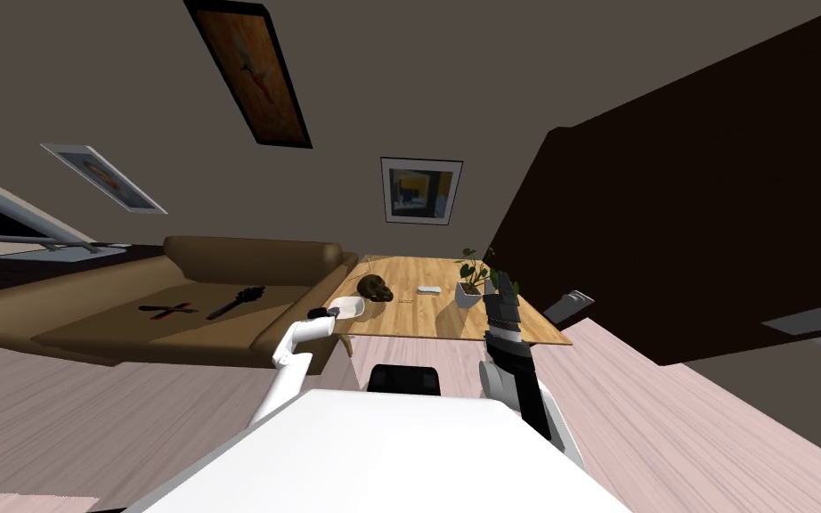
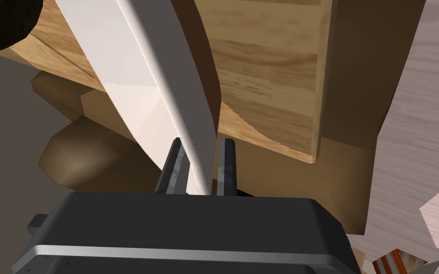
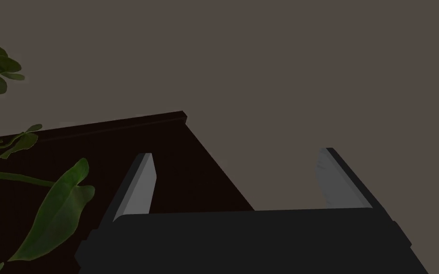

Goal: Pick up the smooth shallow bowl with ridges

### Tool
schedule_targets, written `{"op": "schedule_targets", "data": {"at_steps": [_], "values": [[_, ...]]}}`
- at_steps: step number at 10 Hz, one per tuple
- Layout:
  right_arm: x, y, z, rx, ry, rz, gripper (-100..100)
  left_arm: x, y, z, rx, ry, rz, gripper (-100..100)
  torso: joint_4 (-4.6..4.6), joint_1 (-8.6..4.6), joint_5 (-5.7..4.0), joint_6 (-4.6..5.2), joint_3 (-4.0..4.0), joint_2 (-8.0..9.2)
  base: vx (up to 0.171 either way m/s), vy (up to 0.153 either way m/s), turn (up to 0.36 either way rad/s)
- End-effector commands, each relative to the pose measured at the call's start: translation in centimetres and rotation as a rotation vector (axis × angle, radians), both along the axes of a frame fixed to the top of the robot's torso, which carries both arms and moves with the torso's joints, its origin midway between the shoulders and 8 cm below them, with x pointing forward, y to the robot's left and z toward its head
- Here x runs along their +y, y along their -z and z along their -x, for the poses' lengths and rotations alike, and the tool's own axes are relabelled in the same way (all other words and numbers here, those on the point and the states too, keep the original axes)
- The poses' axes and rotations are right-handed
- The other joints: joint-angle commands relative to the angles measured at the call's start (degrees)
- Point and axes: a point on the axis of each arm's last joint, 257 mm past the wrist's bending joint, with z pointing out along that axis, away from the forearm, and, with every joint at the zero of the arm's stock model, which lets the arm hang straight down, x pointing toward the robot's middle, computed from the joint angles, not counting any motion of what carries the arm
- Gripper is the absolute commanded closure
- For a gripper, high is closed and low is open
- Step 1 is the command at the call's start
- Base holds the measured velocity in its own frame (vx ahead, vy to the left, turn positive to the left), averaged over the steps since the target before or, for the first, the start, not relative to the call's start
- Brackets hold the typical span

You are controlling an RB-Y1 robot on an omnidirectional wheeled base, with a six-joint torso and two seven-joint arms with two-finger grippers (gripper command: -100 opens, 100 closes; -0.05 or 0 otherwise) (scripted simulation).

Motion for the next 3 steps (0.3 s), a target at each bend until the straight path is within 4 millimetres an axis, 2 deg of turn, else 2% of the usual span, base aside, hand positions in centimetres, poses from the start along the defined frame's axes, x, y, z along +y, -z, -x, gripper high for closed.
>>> {"op": "schedule_targets", "data": {"at_steps": [1, 2, 3], "values": [[0.00, 0.00, 0.00, 0.000, 0.000, 0.000, 0, -1.10, -0.62, -0.61, 0.001, 0.012, 0.000, 100, 0.00, 0.00, 0.00, 0.00, 0.00, 0.00, -0.046, 0.009, 0.073], [0.00, 0.00, 0.00, 0.000, 0.000, 0.000, 0, -0.61, -0.41, -0.51, 0.001, 0.008, 0.000, 100, 0.03, 0.00, -0.01, 0.03, 0.03, 0.03, -0.018, 0.004, 0.001], [0.00, 0.00, 0.00, 0.000, 0.000, 0.000, 0, -0.69, -0.43, -0.53, 0.003, 0.008, 0.000, 0, 0.02, -0.01, -0.01, 0.02, 0.00, -0.03, 0.000, 0.000, 0.000]]}}
